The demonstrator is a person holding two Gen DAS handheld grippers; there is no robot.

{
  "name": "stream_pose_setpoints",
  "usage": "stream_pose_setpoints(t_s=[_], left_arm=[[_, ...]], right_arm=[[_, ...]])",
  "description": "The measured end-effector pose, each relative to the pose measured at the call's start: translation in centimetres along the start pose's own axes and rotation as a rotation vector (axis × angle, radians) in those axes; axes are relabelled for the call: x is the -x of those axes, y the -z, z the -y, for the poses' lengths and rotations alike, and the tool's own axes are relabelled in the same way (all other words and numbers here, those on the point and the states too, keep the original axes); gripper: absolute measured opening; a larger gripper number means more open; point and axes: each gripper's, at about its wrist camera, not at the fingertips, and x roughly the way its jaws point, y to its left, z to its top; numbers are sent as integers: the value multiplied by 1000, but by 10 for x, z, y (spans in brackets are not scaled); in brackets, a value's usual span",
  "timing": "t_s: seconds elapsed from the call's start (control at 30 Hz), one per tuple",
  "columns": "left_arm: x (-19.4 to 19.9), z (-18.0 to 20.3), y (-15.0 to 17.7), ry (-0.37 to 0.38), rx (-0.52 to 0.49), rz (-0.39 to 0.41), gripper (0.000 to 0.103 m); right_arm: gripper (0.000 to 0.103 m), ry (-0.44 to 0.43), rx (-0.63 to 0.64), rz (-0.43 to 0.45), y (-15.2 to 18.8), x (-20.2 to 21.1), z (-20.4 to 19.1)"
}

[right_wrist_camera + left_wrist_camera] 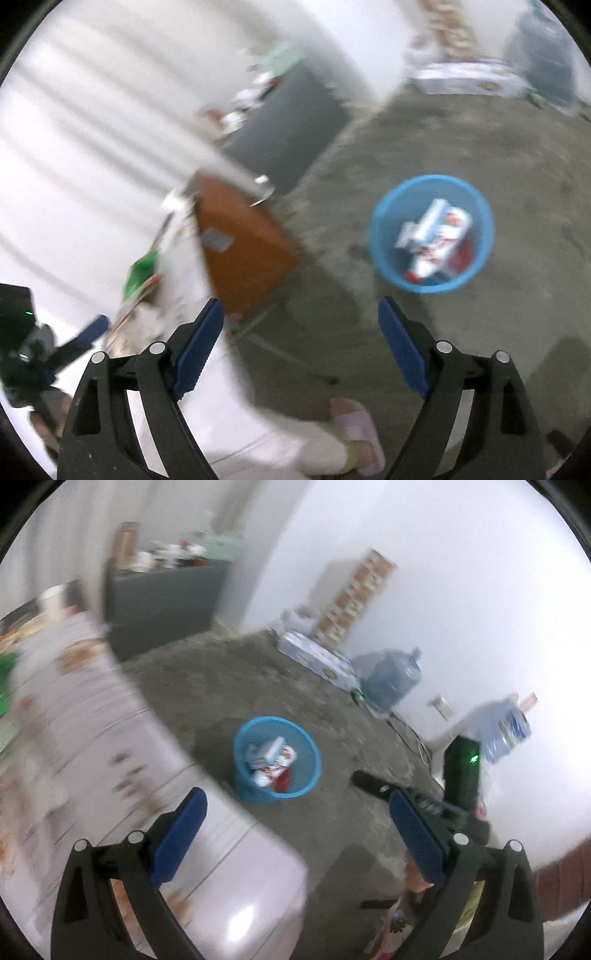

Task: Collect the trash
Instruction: 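Move both tools back over the table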

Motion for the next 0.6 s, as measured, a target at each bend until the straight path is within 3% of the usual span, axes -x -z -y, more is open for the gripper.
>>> stream_pose_setpoints(t_s=[0.17,0.27,0.43,0.6], left_arm=[[78,-54,44,-74,111,123,97],[120,-83,80,-156,162,199,97],[164,-120,127,-250,273,284,97],[192,-154,162,-315,395,372,97]], right_arm=[[82,-186,98,-68,7,-17,-69],[82,-272,145,-114,12,-31,-105],[82,-373,197,-246,27,-65,-155],[82,-515,140,-371,33,-101,-191]])
